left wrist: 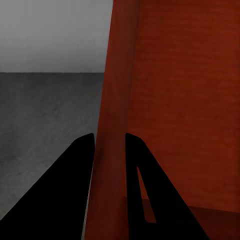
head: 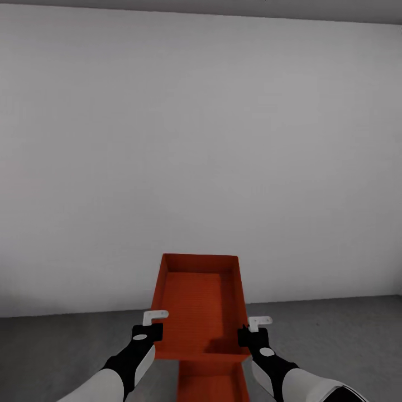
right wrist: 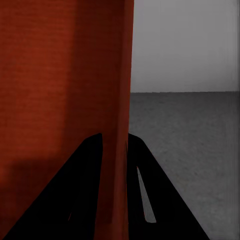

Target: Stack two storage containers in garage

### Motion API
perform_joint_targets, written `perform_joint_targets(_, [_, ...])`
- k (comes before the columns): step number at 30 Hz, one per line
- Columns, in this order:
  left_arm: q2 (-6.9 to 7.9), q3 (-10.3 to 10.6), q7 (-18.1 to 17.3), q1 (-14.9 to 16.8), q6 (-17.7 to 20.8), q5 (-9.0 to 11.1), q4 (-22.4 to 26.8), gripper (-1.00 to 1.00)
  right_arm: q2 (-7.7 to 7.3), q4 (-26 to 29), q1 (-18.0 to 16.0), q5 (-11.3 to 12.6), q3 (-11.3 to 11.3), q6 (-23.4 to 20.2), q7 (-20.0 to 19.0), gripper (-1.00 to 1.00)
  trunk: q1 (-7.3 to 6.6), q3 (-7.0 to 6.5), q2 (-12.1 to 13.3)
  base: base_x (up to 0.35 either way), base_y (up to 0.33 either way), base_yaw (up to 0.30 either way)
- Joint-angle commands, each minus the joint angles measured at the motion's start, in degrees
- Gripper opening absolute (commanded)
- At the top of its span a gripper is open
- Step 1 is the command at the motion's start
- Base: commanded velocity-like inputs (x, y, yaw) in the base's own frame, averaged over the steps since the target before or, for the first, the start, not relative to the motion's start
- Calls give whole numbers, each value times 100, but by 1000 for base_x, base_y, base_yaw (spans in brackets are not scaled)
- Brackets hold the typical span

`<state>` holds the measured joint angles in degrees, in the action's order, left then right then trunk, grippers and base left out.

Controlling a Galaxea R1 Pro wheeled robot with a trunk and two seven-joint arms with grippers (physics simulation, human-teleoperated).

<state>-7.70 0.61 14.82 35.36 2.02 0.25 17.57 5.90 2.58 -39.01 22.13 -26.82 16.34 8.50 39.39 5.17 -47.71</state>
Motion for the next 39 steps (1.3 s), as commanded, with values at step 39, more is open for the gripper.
perform_joint_targets(39, [17, -131, 47, 6, 18, -104, 211, -100, -1, -12, -1, 72, 37, 13, -3, -100, 1, 105, -8, 0, 0, -46])
